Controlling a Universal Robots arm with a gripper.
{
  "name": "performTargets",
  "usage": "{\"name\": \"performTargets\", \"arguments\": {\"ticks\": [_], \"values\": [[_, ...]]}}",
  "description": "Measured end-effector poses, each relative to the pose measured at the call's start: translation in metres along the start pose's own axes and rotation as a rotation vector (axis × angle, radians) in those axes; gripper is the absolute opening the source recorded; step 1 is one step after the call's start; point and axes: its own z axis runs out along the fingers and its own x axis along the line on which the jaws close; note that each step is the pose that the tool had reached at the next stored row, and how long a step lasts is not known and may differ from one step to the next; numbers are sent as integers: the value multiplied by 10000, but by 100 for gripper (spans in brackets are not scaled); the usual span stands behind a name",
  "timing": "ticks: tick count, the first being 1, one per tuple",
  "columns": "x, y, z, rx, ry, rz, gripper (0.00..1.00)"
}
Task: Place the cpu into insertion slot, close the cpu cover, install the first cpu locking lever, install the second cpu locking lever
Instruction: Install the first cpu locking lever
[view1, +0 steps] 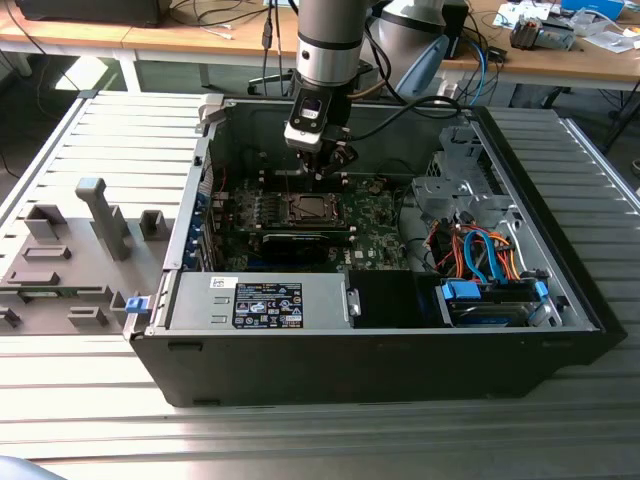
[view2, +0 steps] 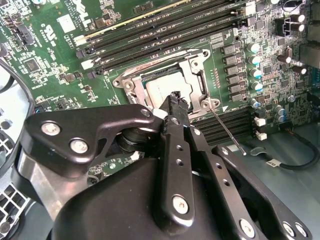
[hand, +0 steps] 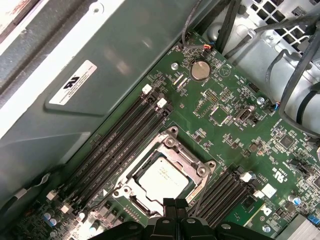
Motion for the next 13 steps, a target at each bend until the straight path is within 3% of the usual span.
{"name": "performTargets", "arguments": {"ticks": [13], "values": [[0,0,0,-2,-6,-162,11]]}}
